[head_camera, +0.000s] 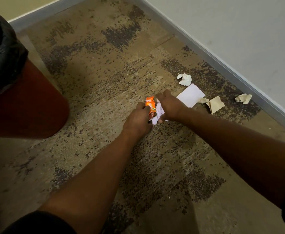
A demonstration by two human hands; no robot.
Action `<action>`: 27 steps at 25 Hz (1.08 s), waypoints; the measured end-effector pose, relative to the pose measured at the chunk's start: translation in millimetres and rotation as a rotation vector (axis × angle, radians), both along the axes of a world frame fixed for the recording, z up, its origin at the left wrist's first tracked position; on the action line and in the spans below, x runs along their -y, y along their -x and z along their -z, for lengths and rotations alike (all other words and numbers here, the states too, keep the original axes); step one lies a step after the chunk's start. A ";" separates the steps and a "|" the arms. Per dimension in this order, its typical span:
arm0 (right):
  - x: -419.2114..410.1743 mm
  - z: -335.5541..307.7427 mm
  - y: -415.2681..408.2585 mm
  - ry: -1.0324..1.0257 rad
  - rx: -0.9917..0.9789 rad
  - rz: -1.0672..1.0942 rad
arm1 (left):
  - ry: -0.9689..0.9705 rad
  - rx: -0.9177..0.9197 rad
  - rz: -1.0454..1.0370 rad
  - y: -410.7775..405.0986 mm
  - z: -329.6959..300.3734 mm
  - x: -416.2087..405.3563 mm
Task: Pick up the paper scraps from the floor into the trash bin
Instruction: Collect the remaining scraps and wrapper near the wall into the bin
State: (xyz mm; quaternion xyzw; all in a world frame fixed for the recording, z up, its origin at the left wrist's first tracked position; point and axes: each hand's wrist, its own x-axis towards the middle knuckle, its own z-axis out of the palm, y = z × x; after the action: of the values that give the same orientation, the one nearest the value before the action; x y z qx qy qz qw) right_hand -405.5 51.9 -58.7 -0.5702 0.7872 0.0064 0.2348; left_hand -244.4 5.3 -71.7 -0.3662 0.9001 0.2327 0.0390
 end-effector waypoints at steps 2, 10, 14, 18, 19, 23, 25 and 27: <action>-11.8 -0.7 -7.6 0.036 0.043 -0.008 | 0.000 -0.006 -0.044 0.1 -0.5 -8.9; -48.0 0.1 -39.8 0.152 0.202 0.123 | -0.045 -0.105 -0.120 -17.3 -1.8 -30.3; -41.3 -15.0 -52.0 0.246 0.308 0.179 | -0.044 -0.159 -0.121 -30.9 -19.6 -23.8; -16.5 -51.4 -69.9 0.371 0.396 0.163 | 0.100 -0.198 -0.120 -53.1 -55.2 1.2; -7.7 -64.2 -76.0 0.405 0.397 0.146 | 0.137 -0.213 -0.133 -59.4 -67.0 9.6; 30.9 -126.2 -98.3 0.537 0.383 0.074 | 0.273 -0.273 -0.188 -79.2 -127.1 47.0; 50.6 -163.3 -108.8 0.603 0.358 0.036 | 0.310 -0.329 -0.238 -89.5 -166.6 61.4; 69.0 -199.9 -123.2 0.656 0.337 -0.026 | 0.380 -0.368 -0.290 -105.1 -202.7 70.7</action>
State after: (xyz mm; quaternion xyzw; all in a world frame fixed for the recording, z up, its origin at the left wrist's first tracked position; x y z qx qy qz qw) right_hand -282.3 -17.0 141.2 -0.6181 0.6905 -0.3373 0.1657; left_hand -139.3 -65.4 131.0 -0.4433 0.8579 0.1255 -0.2275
